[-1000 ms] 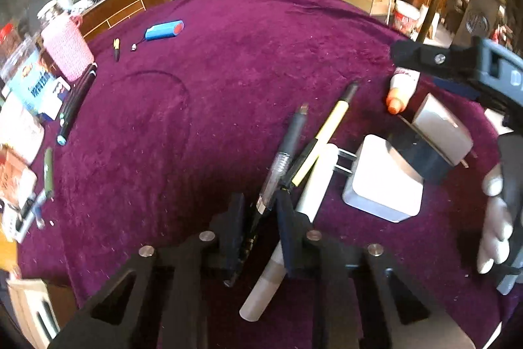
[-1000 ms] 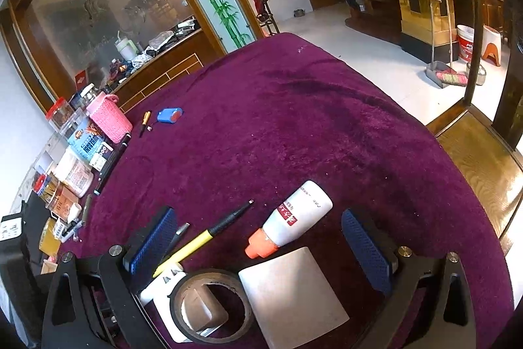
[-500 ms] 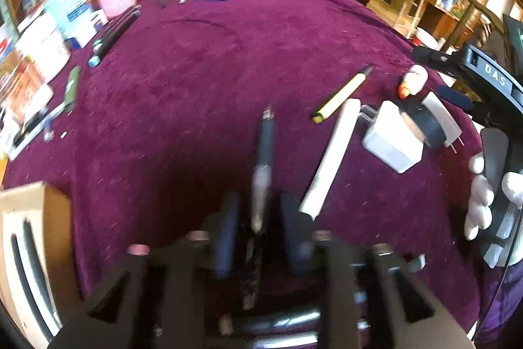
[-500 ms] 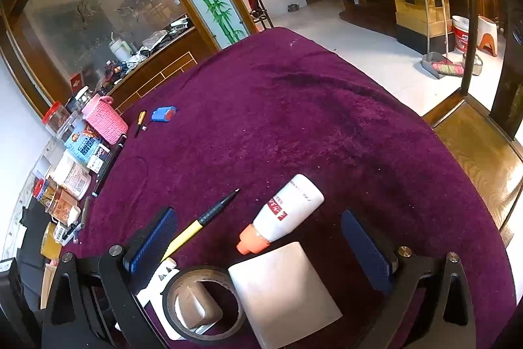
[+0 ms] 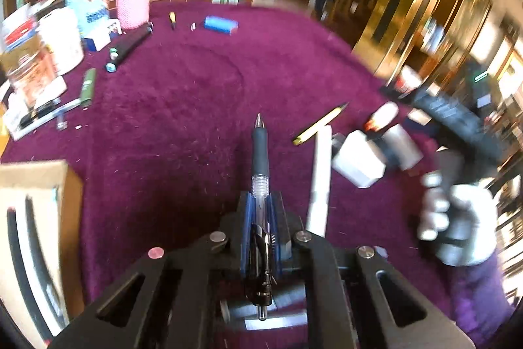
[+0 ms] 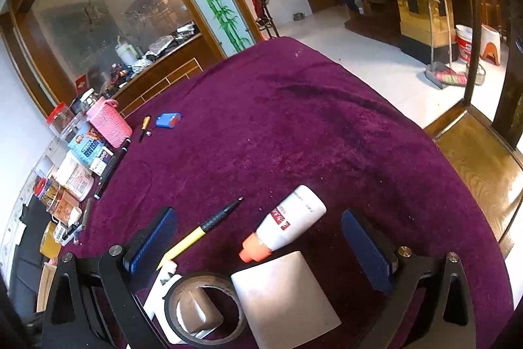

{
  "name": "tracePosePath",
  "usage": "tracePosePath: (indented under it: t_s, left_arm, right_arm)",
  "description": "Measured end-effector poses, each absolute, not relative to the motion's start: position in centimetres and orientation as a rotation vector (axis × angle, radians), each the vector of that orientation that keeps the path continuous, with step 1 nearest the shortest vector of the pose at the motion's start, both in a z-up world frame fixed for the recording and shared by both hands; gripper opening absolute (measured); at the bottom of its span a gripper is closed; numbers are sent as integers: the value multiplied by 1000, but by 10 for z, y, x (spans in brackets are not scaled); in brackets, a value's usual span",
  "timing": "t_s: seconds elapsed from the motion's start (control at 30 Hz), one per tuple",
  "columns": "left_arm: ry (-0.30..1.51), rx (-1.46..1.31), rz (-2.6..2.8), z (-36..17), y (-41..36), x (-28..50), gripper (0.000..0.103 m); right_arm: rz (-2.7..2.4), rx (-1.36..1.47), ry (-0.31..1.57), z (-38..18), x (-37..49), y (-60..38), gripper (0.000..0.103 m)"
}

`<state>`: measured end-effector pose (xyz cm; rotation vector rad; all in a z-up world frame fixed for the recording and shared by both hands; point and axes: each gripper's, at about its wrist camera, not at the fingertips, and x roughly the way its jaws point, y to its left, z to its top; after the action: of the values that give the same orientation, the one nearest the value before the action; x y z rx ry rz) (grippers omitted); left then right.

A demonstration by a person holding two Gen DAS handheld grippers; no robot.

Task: Organize rigid objects
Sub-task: 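Carry the pen toward the tray with the left tool while the right tool grasps a yellow pen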

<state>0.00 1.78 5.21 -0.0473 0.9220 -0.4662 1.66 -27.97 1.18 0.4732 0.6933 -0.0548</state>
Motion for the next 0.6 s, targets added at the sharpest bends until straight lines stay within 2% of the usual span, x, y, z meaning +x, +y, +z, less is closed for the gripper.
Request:
tracePosePath:
  t_s: [0.2, 0.33, 0.53, 0.6]
  left_arm:
    - [768, -231, -499, 101, 86, -76, 10]
    - [707, -312, -463, 113, 130, -110, 10]
    - [682, -342, -407, 109, 169, -127, 11]
    - [683, -364, -408, 106, 175, -127, 11]
  right_arm:
    - [-49, 405, 640, 20, 12, -268, 102]
    - [-75, 348, 608, 28, 7, -259, 102]
    - [88, 361, 736, 46, 24, -229, 101]
    - [155, 357, 835, 47, 41, -215, 96]
